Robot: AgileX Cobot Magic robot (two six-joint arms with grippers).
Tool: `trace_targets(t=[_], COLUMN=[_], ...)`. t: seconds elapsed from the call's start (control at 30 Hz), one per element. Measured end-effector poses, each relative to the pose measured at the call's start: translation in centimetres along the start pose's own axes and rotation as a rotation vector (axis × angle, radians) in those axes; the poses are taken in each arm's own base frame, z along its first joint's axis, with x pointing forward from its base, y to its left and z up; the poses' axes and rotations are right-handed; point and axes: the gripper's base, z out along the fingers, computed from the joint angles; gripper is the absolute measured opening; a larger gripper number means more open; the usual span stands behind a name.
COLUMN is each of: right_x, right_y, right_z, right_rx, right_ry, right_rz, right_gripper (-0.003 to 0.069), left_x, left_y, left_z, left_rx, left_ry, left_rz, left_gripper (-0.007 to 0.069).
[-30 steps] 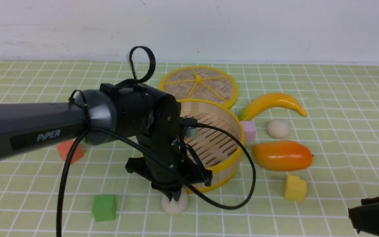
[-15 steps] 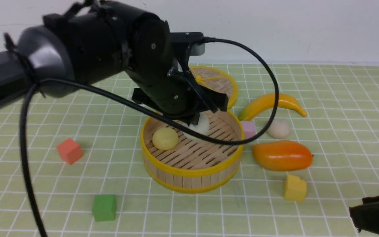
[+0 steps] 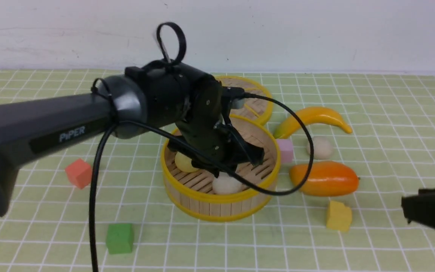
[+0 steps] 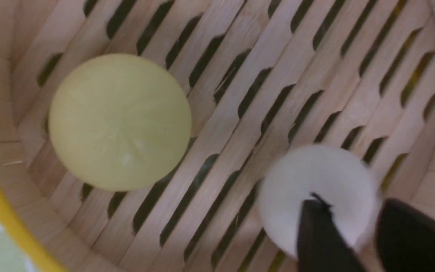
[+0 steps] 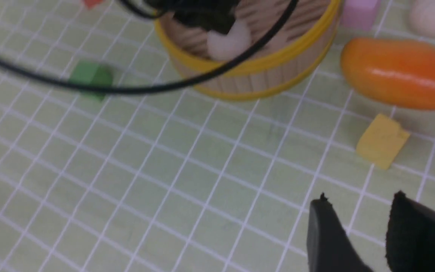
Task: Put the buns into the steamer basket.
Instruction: Use the left arm to put the steamed stuffed bun into the steamer, then use the right arm to grab a steamed stuffed bun
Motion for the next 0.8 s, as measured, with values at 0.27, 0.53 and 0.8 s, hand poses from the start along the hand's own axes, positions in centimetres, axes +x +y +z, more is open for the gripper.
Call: trace_targets(t=[0.27, 0.53, 0.8], right_x=[-6.8, -12.6, -14.2], right_y=[-1.2, -3.8, -8.2], right_z=[2.3, 9.1, 19.3], right_rx=[0.14, 0.305, 0.376], right_ry=[0.0, 0.04, 0.19], right_rz=[0.032, 0.113, 0.166], right_gripper=[0.0274, 0.0291, 0.0365], left_x=[-0.6, 2.9, 13.9], left_y=[0.7, 2.9, 8.0], left_z=[-10.8, -25.3, -36.8], left_rx=[-0.032, -0.033, -0.021], left_ry=[-0.132, -0.321, -0.582], left_rz=[0.046, 0.037, -0.096], left_gripper=[0.046, 0.0349, -0.0006])
